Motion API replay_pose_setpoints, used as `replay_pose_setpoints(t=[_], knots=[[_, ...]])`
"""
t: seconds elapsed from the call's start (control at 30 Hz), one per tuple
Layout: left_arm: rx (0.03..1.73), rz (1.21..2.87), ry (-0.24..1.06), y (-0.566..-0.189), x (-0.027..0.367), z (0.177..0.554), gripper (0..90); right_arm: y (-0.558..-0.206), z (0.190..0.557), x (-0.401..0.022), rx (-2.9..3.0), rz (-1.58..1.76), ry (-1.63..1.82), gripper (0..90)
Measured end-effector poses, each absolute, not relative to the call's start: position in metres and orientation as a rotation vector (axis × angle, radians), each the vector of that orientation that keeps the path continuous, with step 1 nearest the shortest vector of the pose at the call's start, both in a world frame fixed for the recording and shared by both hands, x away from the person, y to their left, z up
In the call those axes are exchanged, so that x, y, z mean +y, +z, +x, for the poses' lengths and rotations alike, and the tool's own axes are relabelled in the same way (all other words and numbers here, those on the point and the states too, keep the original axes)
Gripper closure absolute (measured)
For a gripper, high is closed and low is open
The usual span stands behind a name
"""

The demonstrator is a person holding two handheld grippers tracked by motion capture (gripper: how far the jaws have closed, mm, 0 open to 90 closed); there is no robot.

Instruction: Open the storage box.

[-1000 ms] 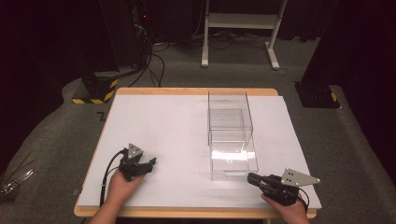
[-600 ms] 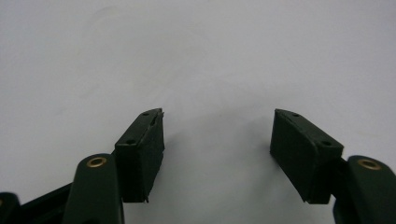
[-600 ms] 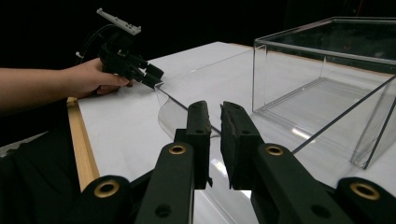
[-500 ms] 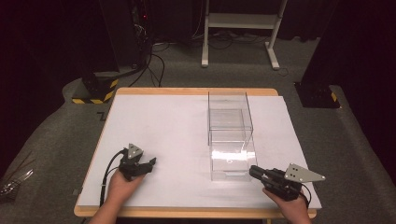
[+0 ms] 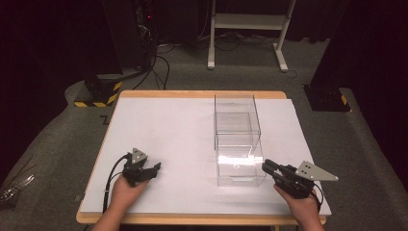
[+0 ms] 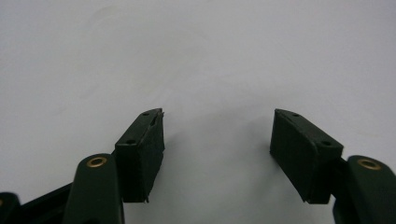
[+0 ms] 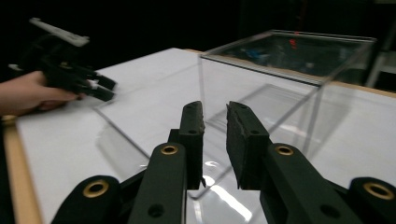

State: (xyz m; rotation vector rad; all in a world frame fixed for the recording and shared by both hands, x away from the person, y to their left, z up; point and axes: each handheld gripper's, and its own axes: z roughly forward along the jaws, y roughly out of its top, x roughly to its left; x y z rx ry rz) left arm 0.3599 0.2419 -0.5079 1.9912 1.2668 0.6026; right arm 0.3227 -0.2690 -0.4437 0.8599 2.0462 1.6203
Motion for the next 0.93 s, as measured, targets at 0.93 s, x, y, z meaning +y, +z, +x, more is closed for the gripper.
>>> replay_pose_setpoints(t=[0.93], knots=[[1.264,1.993,0.606,-0.508,0.242,0.36,35.4,-0.496,0.345,-0.296,1.842,1.305,1.118,43.6]])
